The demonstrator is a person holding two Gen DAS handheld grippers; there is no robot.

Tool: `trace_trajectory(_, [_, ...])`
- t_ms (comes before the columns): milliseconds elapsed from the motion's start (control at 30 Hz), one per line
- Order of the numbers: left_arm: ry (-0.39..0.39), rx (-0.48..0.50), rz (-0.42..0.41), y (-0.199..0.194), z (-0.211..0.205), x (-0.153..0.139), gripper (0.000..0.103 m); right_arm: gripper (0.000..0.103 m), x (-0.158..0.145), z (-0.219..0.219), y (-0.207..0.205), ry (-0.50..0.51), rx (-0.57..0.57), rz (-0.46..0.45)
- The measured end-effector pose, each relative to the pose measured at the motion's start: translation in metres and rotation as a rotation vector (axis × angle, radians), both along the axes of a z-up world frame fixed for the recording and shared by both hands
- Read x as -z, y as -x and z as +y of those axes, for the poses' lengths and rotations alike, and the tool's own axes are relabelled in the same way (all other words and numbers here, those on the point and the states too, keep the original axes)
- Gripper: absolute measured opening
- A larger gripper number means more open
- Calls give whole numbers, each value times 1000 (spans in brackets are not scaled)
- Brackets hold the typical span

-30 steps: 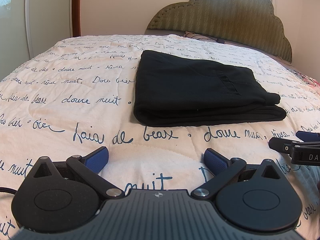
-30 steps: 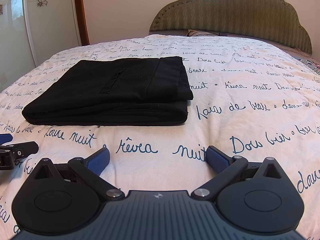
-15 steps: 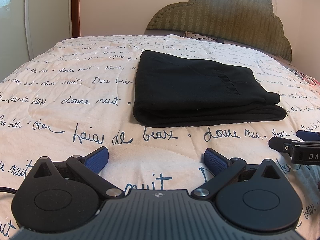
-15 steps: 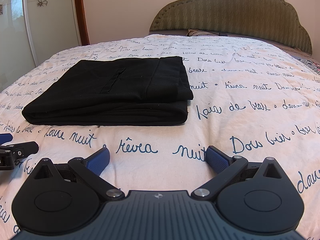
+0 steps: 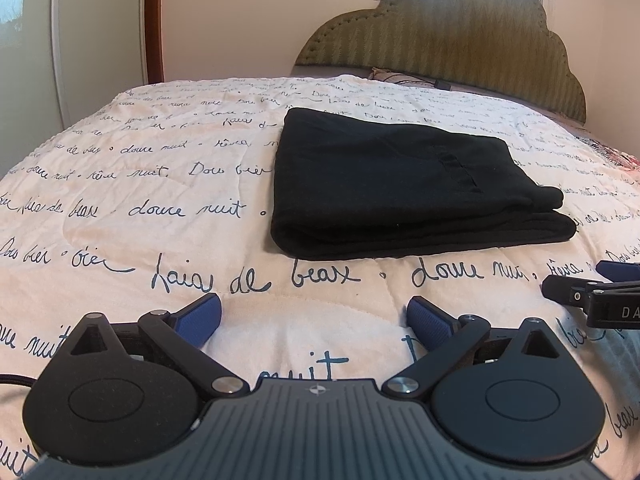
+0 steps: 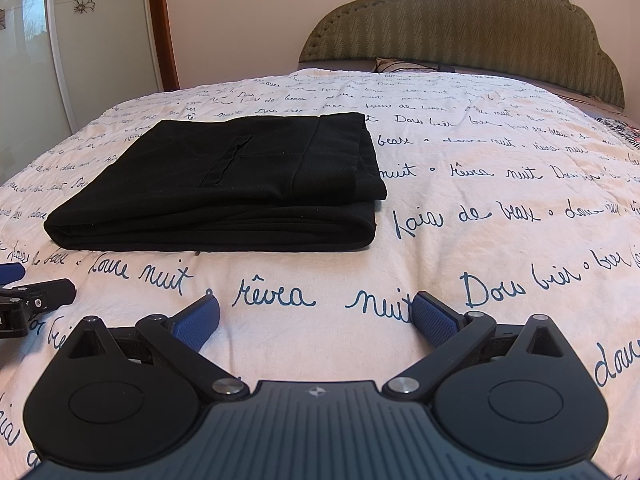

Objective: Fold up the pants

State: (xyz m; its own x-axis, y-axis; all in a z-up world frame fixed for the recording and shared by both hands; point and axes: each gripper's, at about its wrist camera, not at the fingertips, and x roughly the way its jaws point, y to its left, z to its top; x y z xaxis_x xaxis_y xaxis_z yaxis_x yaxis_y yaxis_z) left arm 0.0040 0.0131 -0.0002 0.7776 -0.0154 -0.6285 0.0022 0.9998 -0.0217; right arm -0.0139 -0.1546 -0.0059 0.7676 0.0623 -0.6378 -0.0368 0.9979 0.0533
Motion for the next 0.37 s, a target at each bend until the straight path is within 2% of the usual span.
trace_trajectory(367, [22, 11, 25, -3, 3, 2, 103, 103, 0, 0, 0, -2, 0, 0])
